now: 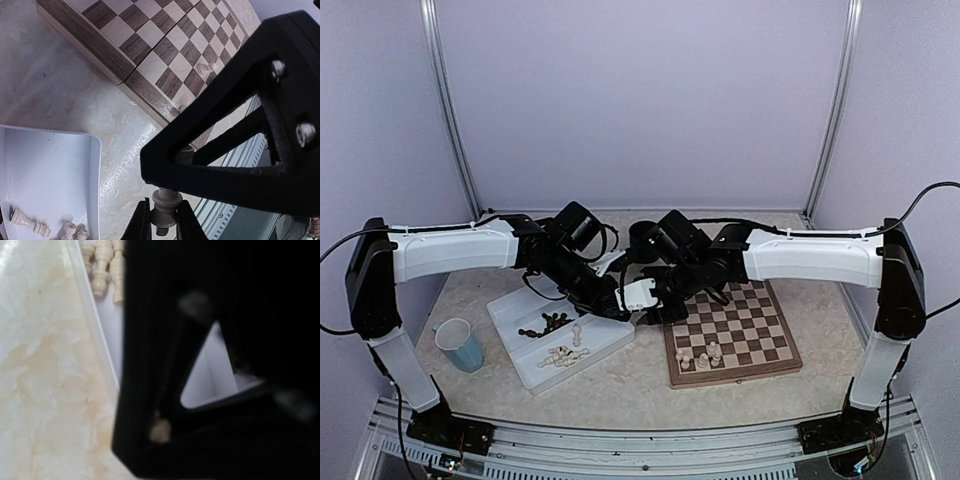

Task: Set up the chess pieces on the board
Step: Pass from the left arm to the right, then pass from the right arm to the left

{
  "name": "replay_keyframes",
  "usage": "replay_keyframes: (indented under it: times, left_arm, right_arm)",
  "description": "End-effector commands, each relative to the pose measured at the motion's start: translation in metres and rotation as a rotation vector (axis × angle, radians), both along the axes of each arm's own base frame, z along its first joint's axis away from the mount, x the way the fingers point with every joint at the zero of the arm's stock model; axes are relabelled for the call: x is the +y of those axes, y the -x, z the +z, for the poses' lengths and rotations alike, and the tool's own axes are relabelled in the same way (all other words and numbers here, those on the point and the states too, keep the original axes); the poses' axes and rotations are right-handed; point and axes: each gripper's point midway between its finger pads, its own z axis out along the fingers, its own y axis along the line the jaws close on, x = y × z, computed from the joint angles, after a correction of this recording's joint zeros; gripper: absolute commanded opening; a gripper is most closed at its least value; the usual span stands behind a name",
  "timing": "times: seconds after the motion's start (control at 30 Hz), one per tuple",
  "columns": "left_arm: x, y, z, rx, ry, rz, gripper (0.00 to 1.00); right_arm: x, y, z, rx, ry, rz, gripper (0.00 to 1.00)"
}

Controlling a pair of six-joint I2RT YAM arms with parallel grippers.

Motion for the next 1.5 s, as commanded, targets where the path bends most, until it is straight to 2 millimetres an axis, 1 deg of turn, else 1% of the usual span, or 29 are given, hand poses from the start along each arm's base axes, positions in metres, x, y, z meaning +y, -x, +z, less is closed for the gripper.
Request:
replay_keyframes:
  times: [0.0,0.07,0.13,0.2,0.3,0.37,0.43,0.47,0.5,0.53,0.6,0.63,0.7,0.8,0.83,0.9,0.97,1.1,1.17,1.2,1.27,1.33,1.4,1.47]
  left_arm:
    - [-0.012,0.005,0.022,0.015,0.099,-0.042,0.08]
    - [-0.014,0.005,0.023,0.023,0.114,-0.043,0.08]
    - [-0.015,0.004,0.025,0.022,0.124,-0.04,0.1]
    - [-0.015,0.001,0.026,0.015,0.125,-0.029,0.16]
    - [-0.013,-0.009,0.028,-0.024,0.125,-0.001,0.3]
    - [-0.01,-0.016,0.037,-0.083,0.133,0.023,0.32]
    - [-0.006,-0.022,0.045,-0.136,0.156,0.056,0.35]
    - [-0.004,-0.024,0.049,-0.161,0.172,0.071,0.37]
    - [-0.002,-0.025,0.059,-0.198,0.198,0.082,0.39]
    - [0.0,-0.027,0.062,-0.224,0.209,0.098,0.41]
    - [0.004,-0.032,0.075,-0.299,0.257,0.136,0.42]
    - [0.005,-0.035,0.078,-0.339,0.278,0.156,0.43]
    - [0.003,-0.036,0.092,-0.441,0.33,0.169,0.43]
    - [-0.013,-0.027,0.118,-0.623,0.395,0.123,0.43]
    - [-0.022,-0.024,0.12,-0.667,0.395,0.107,0.44]
    - [-0.034,-0.03,0.128,-0.728,0.408,0.124,0.45]
    - [-0.045,-0.039,0.133,-0.727,0.457,0.174,0.45]
    - [-0.062,-0.047,0.148,-0.691,0.62,0.246,0.47]
    - [-0.071,-0.05,0.151,-0.687,0.645,0.259,0.49]
    - [-0.076,-0.052,0.147,-0.678,0.641,0.258,0.5]
    - [-0.083,-0.053,0.144,-0.666,0.643,0.258,0.51]
    - [-0.089,-0.056,0.138,-0.648,0.63,0.255,0.49]
    - [-0.094,-0.056,0.134,-0.631,0.632,0.239,0.46]
    - [-0.098,-0.055,0.13,-0.615,0.638,0.229,0.38]
  right_arm:
    - [-0.003,-0.005,-0.015,-0.067,0.043,-0.027,0.45]
    - [-0.002,-0.005,-0.016,-0.072,0.037,-0.034,0.41]
    - [-0.001,-0.005,-0.016,-0.067,0.029,-0.041,0.32]
    - [0.0,-0.006,-0.013,-0.066,0.009,-0.053,0.23]
    - [-0.001,-0.006,-0.014,-0.063,-0.007,-0.061,0.16]
    - [-0.004,-0.007,-0.013,-0.03,-0.033,-0.074,0.12]
    - [-0.008,-0.009,-0.01,0.028,-0.072,-0.092,0.1]
    - [-0.011,-0.011,-0.007,0.066,-0.098,-0.105,0.09]
    - [-0.015,-0.013,-0.003,0.103,-0.125,-0.119,0.08]
    - [-0.019,-0.015,0.002,0.14,-0.155,-0.13,0.08]
    - [-0.032,-0.026,0.012,0.213,-0.221,-0.164,0.08]
    - [-0.038,-0.029,0.017,0.253,-0.253,-0.177,0.08]
    - [-0.05,-0.035,0.027,0.332,-0.322,-0.188,0.08]
    - [-0.067,-0.041,0.041,0.442,-0.423,-0.194,0.08]
    - [-0.071,-0.041,0.045,0.473,-0.447,-0.191,0.08]
    - [-0.077,-0.04,0.052,0.523,-0.491,-0.179,0.09]
    - [-0.081,-0.038,0.061,0.556,-0.525,-0.169,0.09]
    - [-0.089,-0.04,0.073,0.608,-0.578,-0.169,0.09]
    - [-0.093,-0.042,0.078,0.623,-0.601,-0.166,0.09]
    - [-0.095,-0.042,0.08,0.631,-0.607,-0.168,0.09]
    - [-0.098,-0.043,0.083,0.633,-0.619,-0.168,0.1]
    - [-0.1,-0.044,0.084,0.631,-0.622,-0.17,0.1]
    - [-0.1,-0.044,0.084,0.629,-0.625,-0.171,0.1]
    - [-0.1,-0.044,0.083,0.633,-0.625,-0.171,0.1]
